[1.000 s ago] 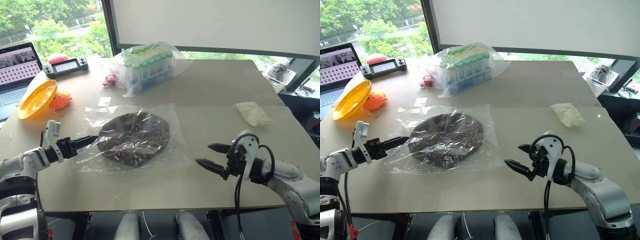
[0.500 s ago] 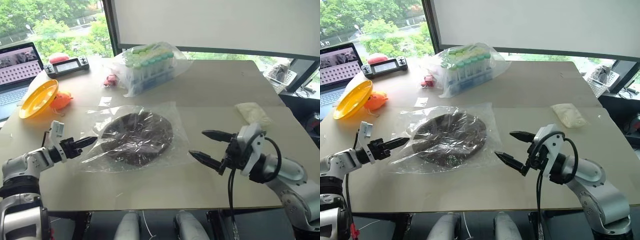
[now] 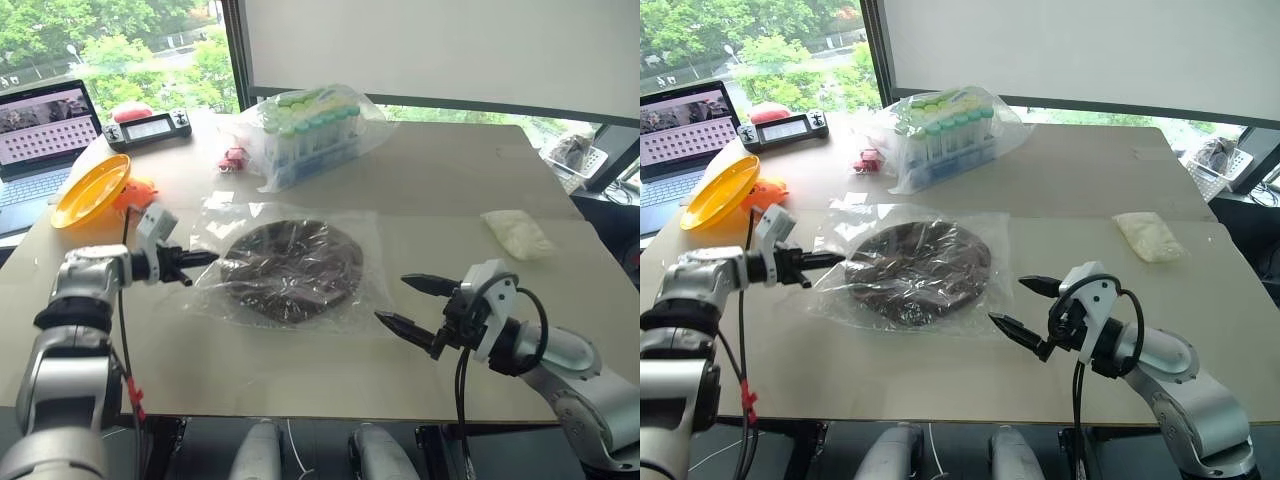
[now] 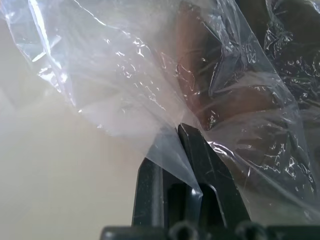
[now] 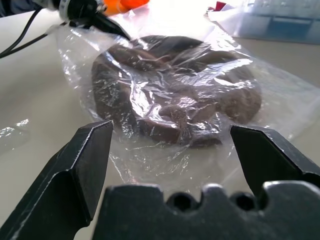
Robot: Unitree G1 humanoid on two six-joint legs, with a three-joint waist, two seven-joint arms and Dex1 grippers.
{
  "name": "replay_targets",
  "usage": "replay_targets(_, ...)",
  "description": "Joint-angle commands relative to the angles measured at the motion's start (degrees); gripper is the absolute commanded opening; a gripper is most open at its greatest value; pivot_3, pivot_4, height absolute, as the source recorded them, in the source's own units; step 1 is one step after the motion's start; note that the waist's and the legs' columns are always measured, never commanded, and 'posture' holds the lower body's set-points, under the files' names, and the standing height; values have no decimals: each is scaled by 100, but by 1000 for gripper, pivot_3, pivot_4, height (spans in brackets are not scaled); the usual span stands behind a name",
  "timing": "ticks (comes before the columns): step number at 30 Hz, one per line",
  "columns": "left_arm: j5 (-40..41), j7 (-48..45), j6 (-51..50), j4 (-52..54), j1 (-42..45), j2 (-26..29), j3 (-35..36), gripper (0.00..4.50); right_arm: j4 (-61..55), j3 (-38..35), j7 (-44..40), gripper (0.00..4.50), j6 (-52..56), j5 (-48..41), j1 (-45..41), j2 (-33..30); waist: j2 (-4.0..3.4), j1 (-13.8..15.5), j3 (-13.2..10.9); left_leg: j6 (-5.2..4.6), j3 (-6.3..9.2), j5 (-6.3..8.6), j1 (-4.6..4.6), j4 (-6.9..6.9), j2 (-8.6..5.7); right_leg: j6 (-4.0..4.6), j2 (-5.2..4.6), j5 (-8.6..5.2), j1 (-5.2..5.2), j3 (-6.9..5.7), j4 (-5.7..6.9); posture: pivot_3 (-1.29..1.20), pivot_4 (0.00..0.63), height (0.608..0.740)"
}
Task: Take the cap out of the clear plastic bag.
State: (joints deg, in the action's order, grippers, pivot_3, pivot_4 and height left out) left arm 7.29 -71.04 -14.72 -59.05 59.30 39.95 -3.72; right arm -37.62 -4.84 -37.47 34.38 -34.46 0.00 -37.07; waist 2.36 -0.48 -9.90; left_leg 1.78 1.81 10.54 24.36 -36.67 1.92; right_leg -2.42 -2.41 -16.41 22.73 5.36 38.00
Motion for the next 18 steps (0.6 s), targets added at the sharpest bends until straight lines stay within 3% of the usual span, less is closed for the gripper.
replay_targets(1, -603, -262, 934, -849, 926, -112, -312, 84, -51, -49, 40, 4500, -31, 11, -74, -5, 1, -30, 0, -1, 0, 1, 6, -3, -2, 1, -2, 2, 2, 3, 0, 0, 150, 740)
replay_targets(5, -1350, 111, 1679, -1389, 1291, -268, -752, 84, -26, 7, 63, 4500, -36, 31, -97, 7, 0, -106, -1, -5, -2, 4, 25, -3, -1, 4, -2, 3, 33, 8, 9, 0, 150, 740)
replay_targets(10, -1959, 2180, 1760, -1781, 1412, -694, -863, 84, -78, 97, 118, 4500, 17, -5, -143, 45, 8, -118, -5, -5, 1, 3, 30, -13, -1, -5, -2, 4, 34, 7, 17, 0, 150, 740)
replay_targets(11, -2006, 2438, 1744, -1818, 1418, -751, -822, 601, -82, 107, 130, 4500, 25, -17, -151, 47, 10, -110, -6, -5, 3, 3, 34, -16, -1, -13, -2, 4, 35, 6, 15, 0, 150, 740)
replay_targets(12, -2053, 2616, 1765, -1841, 1422, -794, -794, 757, -88, 118, 141, 4500, 33, -26, -158, 48, 11, -103, -7, -5, 3, 3, 35, -18, -1, -14, -2, 5, 34, 6, 15, 0, 150, 740)
replay_targets(18, -2064, 3018, 1872, -1859, 1530, -801, -519, 2828, -85, 141, 168, 4500, 88, -47, -209, 48, 11, -83, -7, -5, 3, 3, 37, -17, -2, -6, -2, 11, 39, 5, 17, 0, 150, 740)
